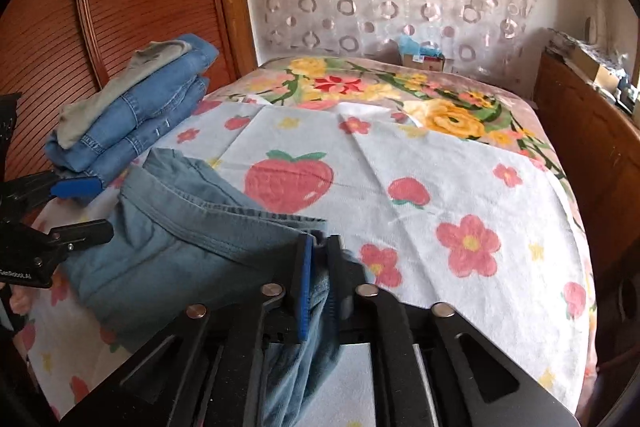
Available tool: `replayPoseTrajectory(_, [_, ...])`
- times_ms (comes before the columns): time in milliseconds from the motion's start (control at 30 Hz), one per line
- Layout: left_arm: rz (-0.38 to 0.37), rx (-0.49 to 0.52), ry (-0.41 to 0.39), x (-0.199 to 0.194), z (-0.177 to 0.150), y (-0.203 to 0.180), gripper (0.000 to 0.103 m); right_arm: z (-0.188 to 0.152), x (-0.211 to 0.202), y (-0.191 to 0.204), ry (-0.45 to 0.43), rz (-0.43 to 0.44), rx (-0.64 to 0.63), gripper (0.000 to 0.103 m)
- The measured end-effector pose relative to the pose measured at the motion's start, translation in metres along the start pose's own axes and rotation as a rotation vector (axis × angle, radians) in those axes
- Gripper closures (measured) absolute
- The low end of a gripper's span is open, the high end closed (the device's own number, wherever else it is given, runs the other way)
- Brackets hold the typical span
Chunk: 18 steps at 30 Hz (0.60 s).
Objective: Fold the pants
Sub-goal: 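Pinch the folded shorts edge with both grippers, press flat, release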
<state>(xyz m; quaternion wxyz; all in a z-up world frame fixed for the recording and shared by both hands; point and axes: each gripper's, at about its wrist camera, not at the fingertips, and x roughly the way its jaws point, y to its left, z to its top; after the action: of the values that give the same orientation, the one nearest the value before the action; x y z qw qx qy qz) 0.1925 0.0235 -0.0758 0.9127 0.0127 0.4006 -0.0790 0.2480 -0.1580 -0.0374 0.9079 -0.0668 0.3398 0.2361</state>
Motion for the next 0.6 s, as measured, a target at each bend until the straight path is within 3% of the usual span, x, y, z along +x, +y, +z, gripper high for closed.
replayPoseTrajectory(133, [-0.02,-0.006,0.008,0.007,0.005,0.001,0.041,0.004,-0.01,0.004,0.006,-0.017,-0.018,0.076])
replayPoseTrajectory(333, [-0.058,-0.012,0.005,0.016,0.013,0.0,0.07,-0.007,-0.03,0.006,0.024,0.009,-0.015,0.071])
replayPoseTrajectory(367, [-0.055,0.003,-0.002,0.016,0.014,-0.002,0.082,-0.01,-0.03,0.007,0.031,0.017,-0.018,0.071])
replayPoseTrajectory(400, [-0.053,0.026,-0.005,0.015,0.015,-0.006,0.086,-0.011,-0.028,0.007,0.041,0.019,-0.022,0.071])
replayPoseTrajectory(600, [-0.007,0.019,-0.087,-0.002,0.03,-0.007,0.088,-0.015,-0.026,0.003,0.064,0.005,-0.021,0.071])
